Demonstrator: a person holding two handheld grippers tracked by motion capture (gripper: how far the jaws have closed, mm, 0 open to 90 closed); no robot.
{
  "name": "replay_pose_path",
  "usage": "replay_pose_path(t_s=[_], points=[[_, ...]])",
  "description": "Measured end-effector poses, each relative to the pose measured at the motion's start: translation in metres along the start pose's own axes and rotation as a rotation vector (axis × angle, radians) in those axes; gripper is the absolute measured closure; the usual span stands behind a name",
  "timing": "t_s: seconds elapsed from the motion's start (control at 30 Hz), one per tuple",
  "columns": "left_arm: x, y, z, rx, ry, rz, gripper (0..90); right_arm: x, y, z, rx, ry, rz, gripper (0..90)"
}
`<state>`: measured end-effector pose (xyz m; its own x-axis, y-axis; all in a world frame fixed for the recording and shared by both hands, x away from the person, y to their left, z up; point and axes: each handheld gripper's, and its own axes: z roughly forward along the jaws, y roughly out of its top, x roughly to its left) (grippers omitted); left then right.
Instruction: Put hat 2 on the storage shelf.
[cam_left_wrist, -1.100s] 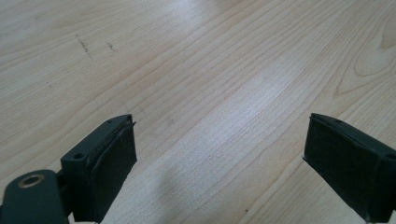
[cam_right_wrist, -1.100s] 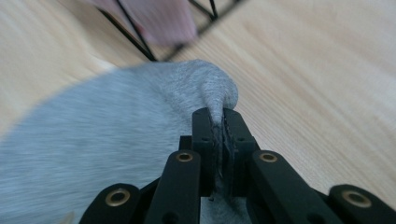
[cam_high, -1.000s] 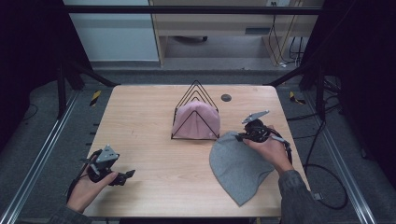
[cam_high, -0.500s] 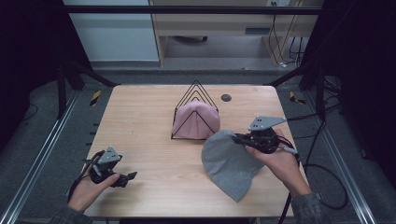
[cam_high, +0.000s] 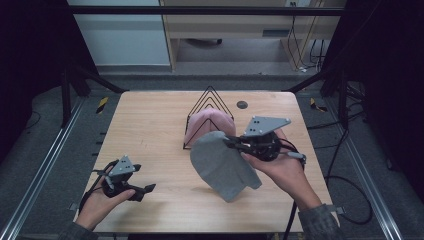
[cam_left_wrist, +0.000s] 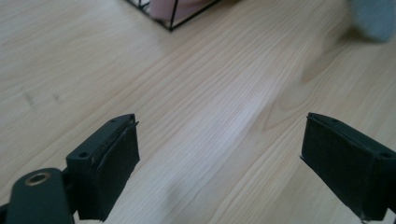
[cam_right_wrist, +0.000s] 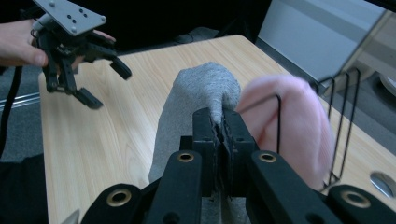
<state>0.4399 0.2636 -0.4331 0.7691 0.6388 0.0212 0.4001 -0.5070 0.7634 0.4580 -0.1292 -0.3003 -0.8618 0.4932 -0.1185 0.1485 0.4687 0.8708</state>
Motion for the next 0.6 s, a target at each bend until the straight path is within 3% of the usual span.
replay_pose_path(t_s=[0.07, 0.33, 0.6], points=[[-0.004, 0.012, -0.002, -0.007, 0.000, 0.036, 11.2, 0.003, 0.010, 0.006, 0.000, 0.008, -0.021, 85.8], [-0.007, 0.043, 0.000, -0.055, -0.029, 0.041, 12.8, 0.014, 0.039, 0.026, 0.010, 0.036, -0.066, 85.8], [-0.013, 0.063, 0.007, -0.053, -0.057, 0.062, 17.6, 0.017, 0.050, 0.037, 0.024, 0.034, -0.064, 85.7]])
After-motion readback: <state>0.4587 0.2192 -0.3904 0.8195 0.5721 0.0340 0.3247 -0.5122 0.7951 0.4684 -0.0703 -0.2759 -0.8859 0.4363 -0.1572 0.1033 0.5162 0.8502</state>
